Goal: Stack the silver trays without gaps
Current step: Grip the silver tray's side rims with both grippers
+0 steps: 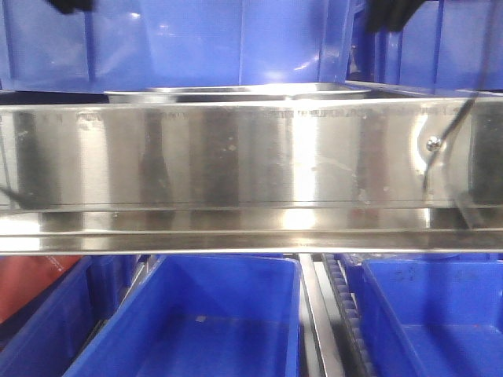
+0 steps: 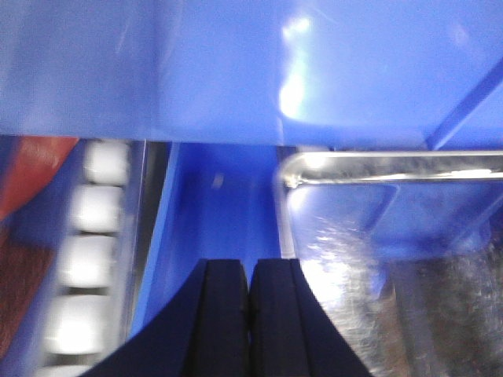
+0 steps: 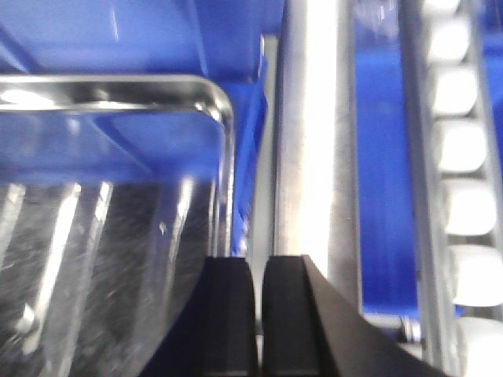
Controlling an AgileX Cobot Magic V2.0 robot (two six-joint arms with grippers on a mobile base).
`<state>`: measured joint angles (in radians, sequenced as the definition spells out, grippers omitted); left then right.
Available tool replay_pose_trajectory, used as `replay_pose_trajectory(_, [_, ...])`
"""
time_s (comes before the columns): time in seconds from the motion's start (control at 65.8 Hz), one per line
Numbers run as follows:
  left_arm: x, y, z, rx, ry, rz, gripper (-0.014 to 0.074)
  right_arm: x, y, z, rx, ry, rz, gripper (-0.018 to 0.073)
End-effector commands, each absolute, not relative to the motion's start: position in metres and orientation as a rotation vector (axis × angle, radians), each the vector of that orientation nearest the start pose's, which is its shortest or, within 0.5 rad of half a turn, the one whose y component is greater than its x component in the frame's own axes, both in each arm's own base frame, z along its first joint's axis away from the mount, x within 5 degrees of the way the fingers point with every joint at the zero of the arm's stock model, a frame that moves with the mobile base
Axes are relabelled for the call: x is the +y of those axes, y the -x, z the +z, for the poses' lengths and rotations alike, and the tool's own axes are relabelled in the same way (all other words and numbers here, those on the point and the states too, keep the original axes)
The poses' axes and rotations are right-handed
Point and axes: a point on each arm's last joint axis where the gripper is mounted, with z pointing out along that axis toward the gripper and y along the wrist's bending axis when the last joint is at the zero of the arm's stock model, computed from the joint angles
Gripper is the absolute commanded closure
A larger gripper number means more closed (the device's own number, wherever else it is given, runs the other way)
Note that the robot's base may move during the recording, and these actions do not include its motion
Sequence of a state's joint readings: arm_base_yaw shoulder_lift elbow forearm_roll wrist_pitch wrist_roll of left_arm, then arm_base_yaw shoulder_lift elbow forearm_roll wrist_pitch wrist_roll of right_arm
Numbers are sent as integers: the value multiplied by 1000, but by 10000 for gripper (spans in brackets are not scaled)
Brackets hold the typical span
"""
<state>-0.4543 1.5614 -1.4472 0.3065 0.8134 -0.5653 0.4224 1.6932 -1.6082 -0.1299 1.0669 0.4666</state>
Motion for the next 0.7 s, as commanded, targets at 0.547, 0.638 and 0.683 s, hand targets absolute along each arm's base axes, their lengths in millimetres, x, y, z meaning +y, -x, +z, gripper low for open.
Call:
replay_pose_trajectory(0.547, [-151, -337, 328, 2503, 33, -140, 453, 155, -357, 324, 2684, -37, 196, 409])
replay_pose_trajectory(0.638, [-152, -340, 323, 2517, 32, -131, 357, 159, -361, 317, 2698, -44, 222, 408])
replay_pose_trajectory(0.683, [-153, -340, 322, 2519, 32, -130, 328, 161, -361, 315, 2702, -44, 230, 408])
